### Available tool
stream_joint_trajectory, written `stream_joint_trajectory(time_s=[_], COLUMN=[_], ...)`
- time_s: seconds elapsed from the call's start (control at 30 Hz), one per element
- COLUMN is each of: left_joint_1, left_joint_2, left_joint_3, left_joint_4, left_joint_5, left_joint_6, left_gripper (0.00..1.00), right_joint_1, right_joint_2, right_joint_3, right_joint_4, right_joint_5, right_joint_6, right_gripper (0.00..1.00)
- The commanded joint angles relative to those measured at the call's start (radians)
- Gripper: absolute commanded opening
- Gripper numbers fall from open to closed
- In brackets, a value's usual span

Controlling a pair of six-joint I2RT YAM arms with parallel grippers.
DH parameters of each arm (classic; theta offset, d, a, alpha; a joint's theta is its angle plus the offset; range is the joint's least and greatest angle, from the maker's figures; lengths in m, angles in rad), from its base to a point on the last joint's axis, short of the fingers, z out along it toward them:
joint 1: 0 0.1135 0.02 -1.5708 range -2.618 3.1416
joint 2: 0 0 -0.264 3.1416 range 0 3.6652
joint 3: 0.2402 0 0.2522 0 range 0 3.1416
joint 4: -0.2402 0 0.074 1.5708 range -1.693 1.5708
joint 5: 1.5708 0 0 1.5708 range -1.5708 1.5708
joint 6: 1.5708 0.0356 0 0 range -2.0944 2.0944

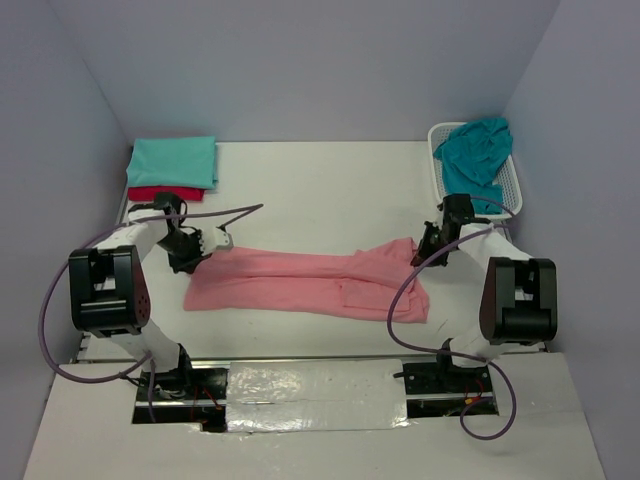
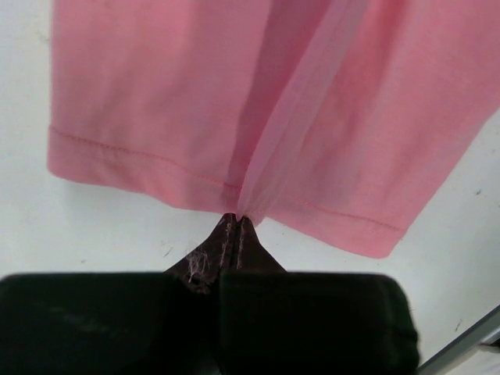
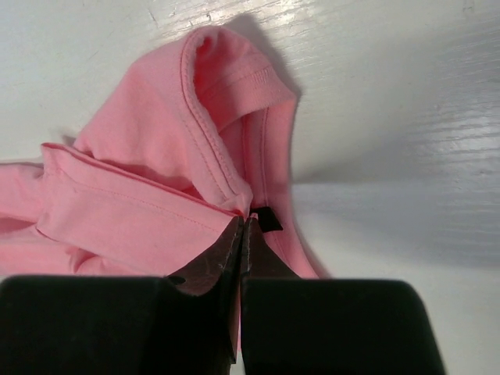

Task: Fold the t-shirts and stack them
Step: Fold the other side of the tshirt into a rectangle

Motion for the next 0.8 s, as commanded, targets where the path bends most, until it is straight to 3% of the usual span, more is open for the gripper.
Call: stream_joint_trajectory(time_s=[0.0,0.37,0.6,0.77], left_joint_1=[-0.003,-0.003,-0.003,-0.003], left_joint_2=[0.020,0.109,0.252,0.263], left_joint_3=[0.072,0.248,0.433,0.512], left_joint_4=[-0.023,-0.049,0.029,0.076], left_joint_5=[0.034,0.102,0.130,0.114], left_joint_6=[-0.094,-0.266,-0.480,-0.522], left_gripper=[0.00,0.00,0.00,0.00], right_joint_1=[-0.004,-0.005,-0.004,0.002], right_joint_2=[-0.064,-0.110,0.053,0.116], right_joint_3=[0.060,0.189,0.523,0.662], right_joint_4=[-0.042,-0.080,-0.096,-0.123], right_joint_5=[0.047,0.005,-0.002,-0.042], right_joint_6=[-0.032,-0.041,-0.060,-0.057], right_gripper=[0.00,0.00,0.00,0.00])
